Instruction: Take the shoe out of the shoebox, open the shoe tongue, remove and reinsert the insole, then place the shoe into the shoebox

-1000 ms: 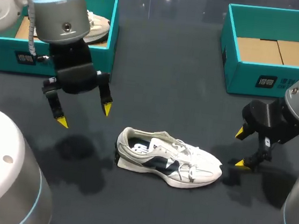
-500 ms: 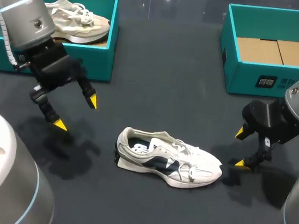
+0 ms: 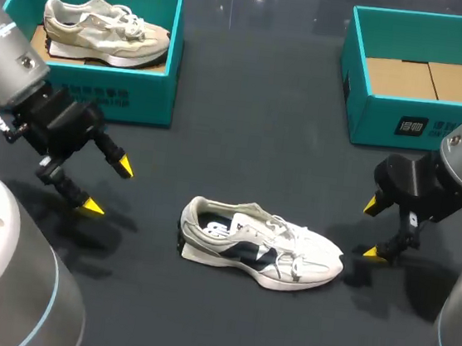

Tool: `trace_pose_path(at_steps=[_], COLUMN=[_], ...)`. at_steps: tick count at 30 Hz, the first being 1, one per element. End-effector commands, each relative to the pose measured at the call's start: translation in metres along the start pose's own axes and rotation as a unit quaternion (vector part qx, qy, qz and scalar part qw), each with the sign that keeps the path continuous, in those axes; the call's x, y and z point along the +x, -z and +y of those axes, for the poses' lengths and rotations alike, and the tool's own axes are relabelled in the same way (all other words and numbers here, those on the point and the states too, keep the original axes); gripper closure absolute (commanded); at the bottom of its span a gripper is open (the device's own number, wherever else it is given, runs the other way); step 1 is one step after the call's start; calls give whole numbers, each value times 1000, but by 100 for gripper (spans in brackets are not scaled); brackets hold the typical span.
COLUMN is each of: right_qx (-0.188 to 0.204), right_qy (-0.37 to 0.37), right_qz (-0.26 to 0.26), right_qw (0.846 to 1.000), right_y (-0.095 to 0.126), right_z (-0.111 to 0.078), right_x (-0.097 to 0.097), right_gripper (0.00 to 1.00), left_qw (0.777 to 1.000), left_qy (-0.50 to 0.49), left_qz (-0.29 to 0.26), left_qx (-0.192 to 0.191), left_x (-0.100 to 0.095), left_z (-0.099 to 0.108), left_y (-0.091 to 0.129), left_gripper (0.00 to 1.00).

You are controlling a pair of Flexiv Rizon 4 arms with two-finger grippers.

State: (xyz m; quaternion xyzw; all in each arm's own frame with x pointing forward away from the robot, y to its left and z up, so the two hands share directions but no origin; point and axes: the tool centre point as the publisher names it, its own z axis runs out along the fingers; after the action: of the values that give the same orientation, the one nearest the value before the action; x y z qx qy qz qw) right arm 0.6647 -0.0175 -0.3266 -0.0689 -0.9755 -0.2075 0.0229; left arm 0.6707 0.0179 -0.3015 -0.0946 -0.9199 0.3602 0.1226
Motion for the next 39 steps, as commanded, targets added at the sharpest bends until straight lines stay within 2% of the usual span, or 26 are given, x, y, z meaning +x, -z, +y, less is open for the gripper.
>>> trace_pose_path(at_steps=[1,8,18,20,33,36,39], right_qx=[1,1,1,1,1,1,1], right_qy=[0,0,0,0,0,0,0], right_qz=[-1,-1,-1,-1,-1,-1,-1], right_qw=[1000,1000,1000,1000,1000,1000,1000], right_y=[1,1,1,1,1,1,1], right_z=[0,0,0,0,0,0,0], right_x=[2,2,2,2,2,2,2], right_gripper=[0,0,0,0,0,0,0], left_qw=[994,987,979,980,980,971,966], left_qy=[-5,-36,-12,-1,-1,13,18], left_qz=[-21,-23,-28,-15,-15,-15,-31], left_qx=[106,153,202,198,198,238,254], left_x=[1,4,-2,-6,-6,-16,-26], left_z=[36,52,64,65,65,70,68], left_y=[-15,-27,-34,-33,-33,-49,-61], left_gripper=[0,0,0,0,0,0,0])
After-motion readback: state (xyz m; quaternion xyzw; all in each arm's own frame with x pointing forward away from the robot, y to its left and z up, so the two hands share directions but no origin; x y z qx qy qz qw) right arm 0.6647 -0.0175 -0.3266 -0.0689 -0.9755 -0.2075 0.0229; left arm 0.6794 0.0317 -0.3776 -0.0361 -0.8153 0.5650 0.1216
